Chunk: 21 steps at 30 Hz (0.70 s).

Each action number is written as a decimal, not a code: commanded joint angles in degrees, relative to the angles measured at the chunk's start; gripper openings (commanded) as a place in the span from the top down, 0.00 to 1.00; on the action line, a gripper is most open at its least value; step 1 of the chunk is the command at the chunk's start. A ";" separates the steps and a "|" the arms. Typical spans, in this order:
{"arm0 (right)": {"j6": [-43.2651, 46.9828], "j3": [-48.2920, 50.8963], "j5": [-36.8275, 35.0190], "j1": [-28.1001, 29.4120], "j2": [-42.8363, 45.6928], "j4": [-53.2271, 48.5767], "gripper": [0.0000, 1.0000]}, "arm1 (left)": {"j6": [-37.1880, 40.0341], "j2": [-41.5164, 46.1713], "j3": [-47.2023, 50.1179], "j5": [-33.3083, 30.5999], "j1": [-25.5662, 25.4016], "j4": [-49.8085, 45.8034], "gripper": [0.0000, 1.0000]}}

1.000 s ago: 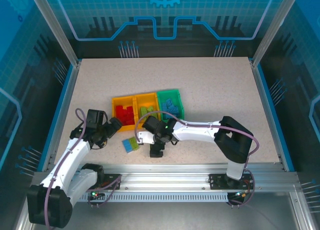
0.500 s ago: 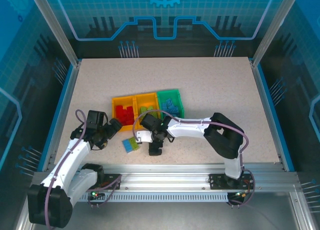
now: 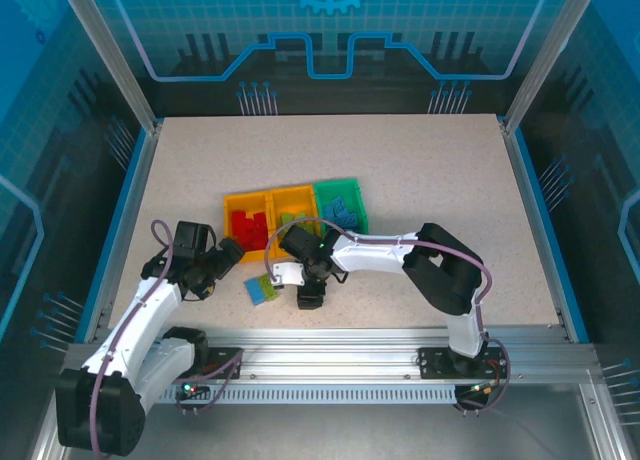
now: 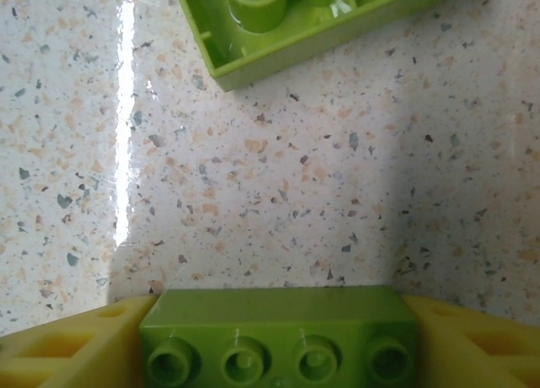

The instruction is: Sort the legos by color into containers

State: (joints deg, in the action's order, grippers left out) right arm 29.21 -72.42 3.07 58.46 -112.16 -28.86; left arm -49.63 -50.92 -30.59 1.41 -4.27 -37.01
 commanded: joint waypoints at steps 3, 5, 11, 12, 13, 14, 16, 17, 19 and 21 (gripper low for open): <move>-2.40 2.03 -2.43 -0.62 1.18 0.01 0.31 | -0.56 0.76 0.88 1.25 0.50 -0.04 0.01; -3.96 1.23 -1.92 -0.97 2.46 -0.25 0.34 | -0.41 0.91 0.75 1.32 0.49 -0.38 0.01; -8.62 -0.67 0.07 -3.78 7.64 0.82 0.36 | -0.29 2.08 -0.26 1.15 0.34 -3.24 0.01; -9.32 -1.32 0.01 -4.41 8.23 0.99 0.36 | -0.43 2.64 -0.35 1.06 0.32 -3.73 0.01; -9.96 -2.18 0.04 -5.05 8.58 0.87 0.36 | -0.55 3.31 -0.35 0.83 0.28 -4.37 0.01; -10.37 -2.87 0.26 -5.70 8.77 0.74 0.36 | -0.64 3.95 -0.35 0.71 0.13 -4.83 0.01; -11.54 -4.97 -0.06 -6.95 8.70 0.56 0.37 | -0.82 5.13 -0.26 0.35 -0.33 -5.83 0.01; -12.00 -5.92 -0.32 -7.50 8.52 0.56 0.37 | -1.00 5.58 -0.18 0.26 -0.57 -6.30 0.01; -13.34 -8.96 -1.11 -8.91 7.21 -0.09 0.37 | -1.40 6.33 0.25 -0.04 -1.44 -7.05 0.01; -15.16 -13.07 -1.94 -10.36 4.72 -2.17 0.37 | -2.21 6.82 0.92 -0.26 -2.39 -7.28 0.01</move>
State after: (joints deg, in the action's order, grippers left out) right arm 17.72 -80.53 1.87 49.84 -105.38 -29.17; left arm -50.02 -45.04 -30.59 1.34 -5.61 -41.50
